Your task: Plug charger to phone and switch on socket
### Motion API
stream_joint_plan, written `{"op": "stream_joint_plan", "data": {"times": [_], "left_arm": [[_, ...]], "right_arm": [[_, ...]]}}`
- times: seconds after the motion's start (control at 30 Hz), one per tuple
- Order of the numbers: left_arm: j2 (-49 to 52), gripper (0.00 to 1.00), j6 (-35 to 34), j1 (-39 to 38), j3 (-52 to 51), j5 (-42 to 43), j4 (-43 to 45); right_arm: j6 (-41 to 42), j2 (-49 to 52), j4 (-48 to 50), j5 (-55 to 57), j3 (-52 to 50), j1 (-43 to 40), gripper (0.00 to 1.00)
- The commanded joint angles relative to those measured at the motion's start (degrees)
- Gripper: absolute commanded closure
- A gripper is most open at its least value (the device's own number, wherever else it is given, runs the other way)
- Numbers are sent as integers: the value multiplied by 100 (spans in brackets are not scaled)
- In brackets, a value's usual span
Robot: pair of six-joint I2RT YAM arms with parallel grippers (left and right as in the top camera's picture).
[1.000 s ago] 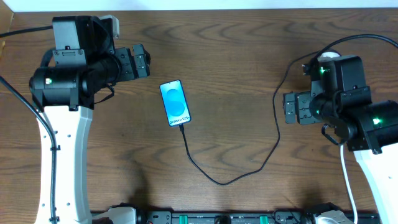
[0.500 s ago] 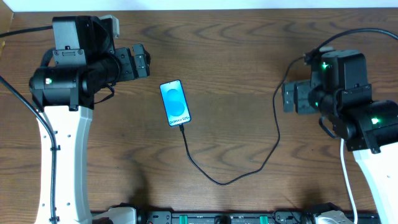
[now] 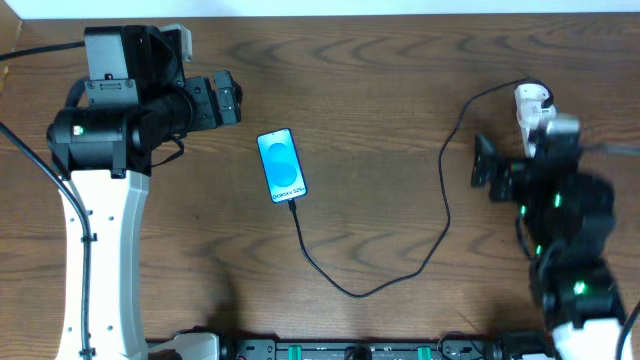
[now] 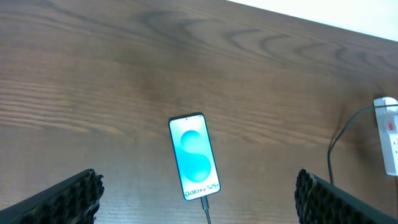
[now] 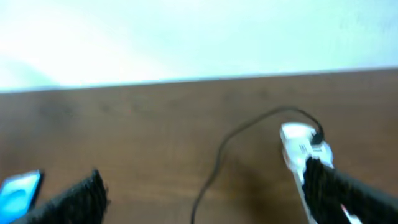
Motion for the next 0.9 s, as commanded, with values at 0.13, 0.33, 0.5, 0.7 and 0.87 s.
{"op": "stream_joint_plan", "data": {"times": [0.13,0.33,0.5,0.7,0.87], "left_arm": [[-26,0,13,15,-17,-15,0],[-26,0,13,15,-17,-15,0],[-26,0,13,15,-17,-15,0],[-26,0,13,15,-17,-15,0],[-26,0,13,15,-17,-15,0]], "right_arm": [[-35,-1871,686,-162,-1873,-173,1],[-35,-3268,686,7,-2848,-195,1],[37,-4039,688,2,-3471,-195,1],[96,-4291,361,2,-3495,-205,1],[96,-4288,361,2,-3495,-205,1]]}}
